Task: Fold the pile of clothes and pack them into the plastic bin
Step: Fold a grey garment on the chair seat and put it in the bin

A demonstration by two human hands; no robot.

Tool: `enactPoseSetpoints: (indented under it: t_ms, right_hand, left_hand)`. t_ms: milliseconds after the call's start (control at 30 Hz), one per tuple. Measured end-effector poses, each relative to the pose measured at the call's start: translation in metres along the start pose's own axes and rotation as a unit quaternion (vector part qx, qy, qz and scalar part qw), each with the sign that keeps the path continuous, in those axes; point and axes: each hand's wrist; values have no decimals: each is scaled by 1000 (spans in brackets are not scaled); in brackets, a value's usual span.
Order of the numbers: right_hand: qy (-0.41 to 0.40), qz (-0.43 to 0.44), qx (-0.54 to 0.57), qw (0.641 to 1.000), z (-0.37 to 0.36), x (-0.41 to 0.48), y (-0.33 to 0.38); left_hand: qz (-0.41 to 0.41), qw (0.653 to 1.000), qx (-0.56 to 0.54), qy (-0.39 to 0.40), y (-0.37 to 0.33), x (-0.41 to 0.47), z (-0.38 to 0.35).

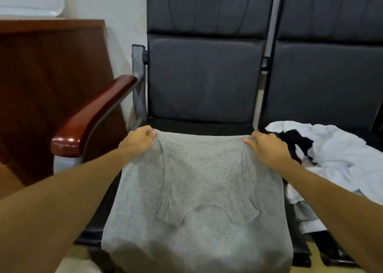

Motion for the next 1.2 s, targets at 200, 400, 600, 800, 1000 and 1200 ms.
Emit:
enactPoseSetpoints:
  t_ms: [200,400,600,800,1000,1200]
  right_hand:
    - [-44,45,-122,991,-29,60,-12]
    - [-65,20,-88,994,-66,107,-21]
    - [-16,15,-62,998,-86,77,-20]
    - [43,89,39,994,-66,3,9]
    - [127,188,78,971,-40,-73,27]
    - [186,246,54,950,-24,-129,41]
  left_hand:
    - [-30,988,127,-85,-3,59,-31]
    - [-105,958,228,-140,-14,107,-69]
    - [-113,982,131,-78,-3,71,-95]
    - [-197,968,91,123,6,-19,-82]
    - [-276,932,108,208,15,-97,-56]
    - [-289,894,136,313,18,-133,-30]
Point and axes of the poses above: each hand's wrist, its own x-axis towards the middle knuckle, its own z-axis out of the back of the hand, y = z × x, and after that the axes turned 5 degrees about z, right-handed
